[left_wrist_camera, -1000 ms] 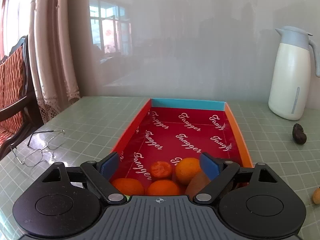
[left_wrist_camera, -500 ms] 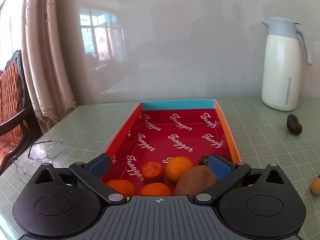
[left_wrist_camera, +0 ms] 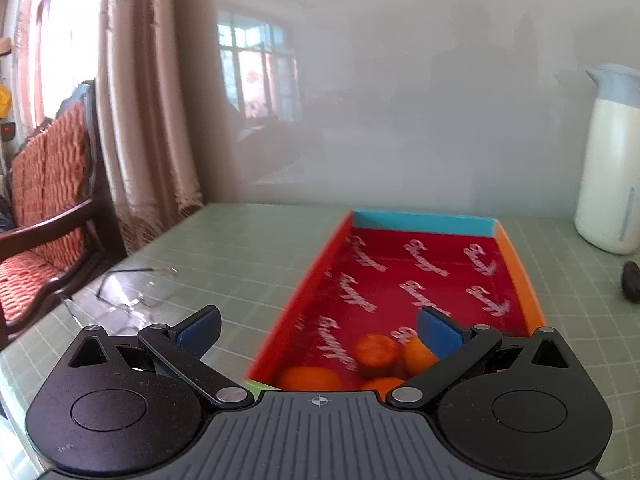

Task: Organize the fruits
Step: 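Lift the open left gripper away from the box, then reach the right gripper to the dark dried date and close on it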

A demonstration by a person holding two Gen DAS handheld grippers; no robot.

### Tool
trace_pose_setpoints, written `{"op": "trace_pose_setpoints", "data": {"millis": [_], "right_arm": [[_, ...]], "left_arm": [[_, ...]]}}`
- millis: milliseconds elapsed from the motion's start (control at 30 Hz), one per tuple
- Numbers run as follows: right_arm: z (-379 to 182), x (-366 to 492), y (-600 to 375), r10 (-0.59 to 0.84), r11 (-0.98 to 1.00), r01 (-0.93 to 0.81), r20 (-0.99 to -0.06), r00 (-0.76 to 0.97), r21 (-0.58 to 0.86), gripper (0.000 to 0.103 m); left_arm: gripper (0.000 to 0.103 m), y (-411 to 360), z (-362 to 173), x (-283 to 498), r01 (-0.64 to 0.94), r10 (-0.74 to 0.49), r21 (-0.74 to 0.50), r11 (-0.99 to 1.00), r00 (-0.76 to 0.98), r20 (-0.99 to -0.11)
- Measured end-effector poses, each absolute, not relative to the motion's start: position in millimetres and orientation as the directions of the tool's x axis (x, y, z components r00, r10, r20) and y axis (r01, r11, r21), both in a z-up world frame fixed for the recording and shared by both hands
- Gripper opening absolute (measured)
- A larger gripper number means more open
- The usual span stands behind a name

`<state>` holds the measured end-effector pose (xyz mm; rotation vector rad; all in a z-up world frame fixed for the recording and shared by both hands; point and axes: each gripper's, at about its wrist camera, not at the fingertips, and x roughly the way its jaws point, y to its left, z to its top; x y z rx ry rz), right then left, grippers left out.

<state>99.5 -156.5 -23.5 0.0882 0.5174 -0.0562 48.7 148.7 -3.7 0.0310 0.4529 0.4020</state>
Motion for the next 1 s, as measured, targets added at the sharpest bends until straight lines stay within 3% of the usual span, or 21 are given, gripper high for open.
{"op": "trace_pose_setpoints", "data": {"millis": [133,433,1000], "right_arm": [[-28,114,-148,0.001,0.996,0.045,-0.512,0.859,0.077,0.072],[-34,137,-121,0.041,0.999,-0.028,-0.522,0.852,0.033,0.076],[-49,178,-120,0.049,0.999,-0.029,-0.601,0.797,0.042,0.077]], "left_arm": [[0.103,163,-3,42,-0.416,0.432,0.131,0.900,0.813,-0.389],[0.103,206,-9,34,-0.479,0.458,0.061,0.876,0.784,-0.418],[0.103,211,-13,37,-0.468,0.460,0.091,0.879,0.783,-0.419]]}}
